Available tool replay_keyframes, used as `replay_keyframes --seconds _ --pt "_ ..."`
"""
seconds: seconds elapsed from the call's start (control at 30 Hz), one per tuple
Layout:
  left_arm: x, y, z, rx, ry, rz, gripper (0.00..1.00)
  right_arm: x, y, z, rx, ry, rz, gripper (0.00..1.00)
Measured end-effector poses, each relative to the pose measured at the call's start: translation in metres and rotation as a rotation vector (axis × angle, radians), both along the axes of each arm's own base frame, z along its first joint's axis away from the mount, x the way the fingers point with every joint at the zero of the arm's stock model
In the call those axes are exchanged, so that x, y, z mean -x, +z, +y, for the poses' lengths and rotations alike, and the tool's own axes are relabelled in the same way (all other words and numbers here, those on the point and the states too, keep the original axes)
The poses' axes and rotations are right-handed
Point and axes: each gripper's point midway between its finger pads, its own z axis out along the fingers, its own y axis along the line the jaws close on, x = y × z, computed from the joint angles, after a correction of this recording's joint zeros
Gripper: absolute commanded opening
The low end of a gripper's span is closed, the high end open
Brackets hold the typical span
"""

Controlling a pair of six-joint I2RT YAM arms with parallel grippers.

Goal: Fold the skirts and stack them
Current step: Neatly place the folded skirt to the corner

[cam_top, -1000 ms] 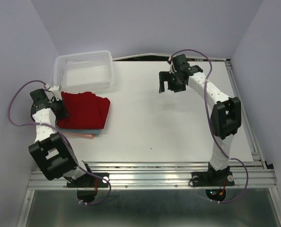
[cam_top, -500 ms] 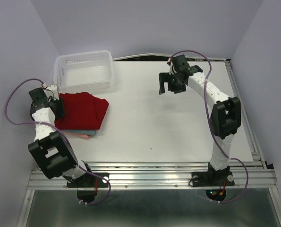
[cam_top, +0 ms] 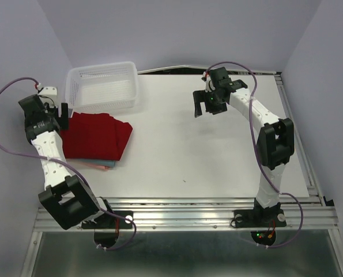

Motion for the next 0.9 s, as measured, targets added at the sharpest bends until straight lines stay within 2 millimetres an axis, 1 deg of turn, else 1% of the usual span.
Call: replay_keyframes --seconds 0.13,0.2,0.27,0.33,0.37,0.4,0.47,0.5,0.57,0.6,0.63,0.67,0.7,0.77,0.8,0.83,0.87,0.9 --pt "-0.013 0.031 -0.010 -0.010 -0.064 -0.063 0.99 0.000 0.000 -0.003 0.018 0.034 -0.010 1.00" --pt "-0.024 0.048 -0.026 -0.007 -0.126 -0.091 0.99 0.001 0.003 -0.006 0.016 0.050 -0.018 1.00" --pt "-0.037 0.068 -0.052 0.003 -0.216 -0.122 0.99 0.001 0.009 -0.012 0.004 0.054 -0.031 1.00" --pt "-0.054 0.090 -0.082 0.009 -0.299 -0.158 0.99 0.002 0.020 -0.025 -0.023 0.044 -0.047 1.00" --pt "-0.063 0.098 -0.097 0.012 -0.339 -0.173 0.99 0.002 0.024 -0.032 -0.032 0.032 -0.055 1.00" --pt "-0.075 0.106 -0.121 0.020 -0.396 -0.193 0.99 0.003 0.032 -0.042 -0.047 0.015 -0.069 1.00" --pt "-0.088 0.113 -0.154 0.044 -0.469 -0.206 0.99 0.003 0.044 -0.059 -0.070 -0.016 -0.103 1.00" --pt "-0.096 0.114 -0.178 0.061 -0.516 -0.208 0.99 0.004 0.049 -0.066 -0.077 -0.027 -0.119 1.00" --pt "-0.107 0.111 -0.218 0.091 -0.584 -0.199 0.99 0.009 0.061 -0.084 -0.083 -0.063 -0.152 1.00" --pt "-0.113 0.107 -0.237 0.104 -0.615 -0.190 0.99 0.010 0.067 -0.088 -0.086 -0.070 -0.174 1.00" --pt "-0.118 0.102 -0.261 0.122 -0.647 -0.177 0.99 0.010 0.069 -0.089 -0.088 -0.072 -0.187 1.00" --pt "-0.120 0.097 -0.276 0.133 -0.669 -0.168 0.99 0.014 0.072 -0.090 -0.091 -0.071 -0.203 1.00" --pt "-0.123 0.089 -0.300 0.150 -0.705 -0.153 0.99 0.018 0.073 -0.090 -0.092 -0.068 -0.210 1.00" --pt "-0.124 0.071 -0.340 0.174 -0.760 -0.115 0.99 0.028 0.065 -0.089 -0.089 -0.062 -0.209 1.00" --pt "-0.123 0.063 -0.354 0.180 -0.780 -0.097 0.99 0.032 0.061 -0.090 -0.087 -0.061 -0.201 1.00" --pt "-0.120 0.053 -0.377 0.192 -0.815 -0.078 0.99 0.034 0.057 -0.090 -0.087 -0.060 -0.201 1.00" --pt "-0.116 0.042 -0.395 0.205 -0.845 -0.057 0.99 0.039 0.047 -0.091 -0.084 -0.059 -0.189 1.00" --pt "-0.113 0.034 -0.405 0.217 -0.862 -0.041 0.99 0.045 0.037 -0.092 -0.080 -0.057 -0.170 1.00"
